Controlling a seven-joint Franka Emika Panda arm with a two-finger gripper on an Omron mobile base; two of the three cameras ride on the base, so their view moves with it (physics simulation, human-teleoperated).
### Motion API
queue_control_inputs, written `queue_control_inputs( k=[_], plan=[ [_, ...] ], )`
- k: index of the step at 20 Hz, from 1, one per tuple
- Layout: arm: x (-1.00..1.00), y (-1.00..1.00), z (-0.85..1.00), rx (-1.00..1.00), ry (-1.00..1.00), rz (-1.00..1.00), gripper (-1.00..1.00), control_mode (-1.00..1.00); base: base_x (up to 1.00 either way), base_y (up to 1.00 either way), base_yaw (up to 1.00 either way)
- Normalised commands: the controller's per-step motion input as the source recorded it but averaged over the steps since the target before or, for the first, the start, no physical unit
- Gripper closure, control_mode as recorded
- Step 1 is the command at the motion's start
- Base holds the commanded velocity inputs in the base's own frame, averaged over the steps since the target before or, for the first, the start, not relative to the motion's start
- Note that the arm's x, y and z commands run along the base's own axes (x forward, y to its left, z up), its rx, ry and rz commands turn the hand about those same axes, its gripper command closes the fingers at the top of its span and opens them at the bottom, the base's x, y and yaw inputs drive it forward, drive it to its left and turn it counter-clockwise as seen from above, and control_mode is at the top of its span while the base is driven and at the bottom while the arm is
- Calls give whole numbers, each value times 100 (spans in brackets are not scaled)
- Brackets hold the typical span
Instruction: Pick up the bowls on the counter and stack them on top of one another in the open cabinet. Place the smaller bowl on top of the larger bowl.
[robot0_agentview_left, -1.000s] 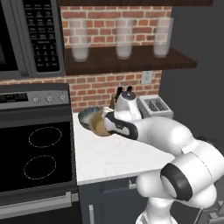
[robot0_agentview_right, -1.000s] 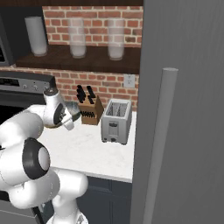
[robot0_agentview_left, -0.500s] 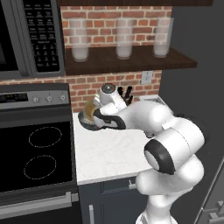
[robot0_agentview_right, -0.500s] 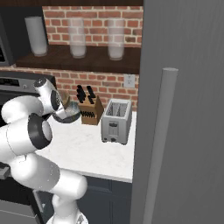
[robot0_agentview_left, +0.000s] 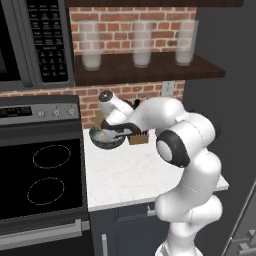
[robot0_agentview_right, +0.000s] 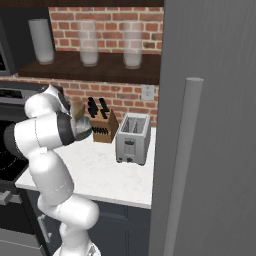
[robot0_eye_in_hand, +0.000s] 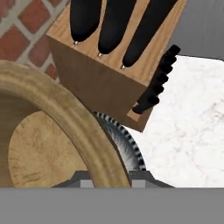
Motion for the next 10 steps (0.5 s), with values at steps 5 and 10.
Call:
queue_control_inputs(
  k=[5, 10],
  plan=[
    [66, 21, -19, -7, 10, -14, 100, -100, 0, 0, 0],
    [58, 34, -31, -5, 15, -7, -100, -100, 0, 0, 0]
  ],
)
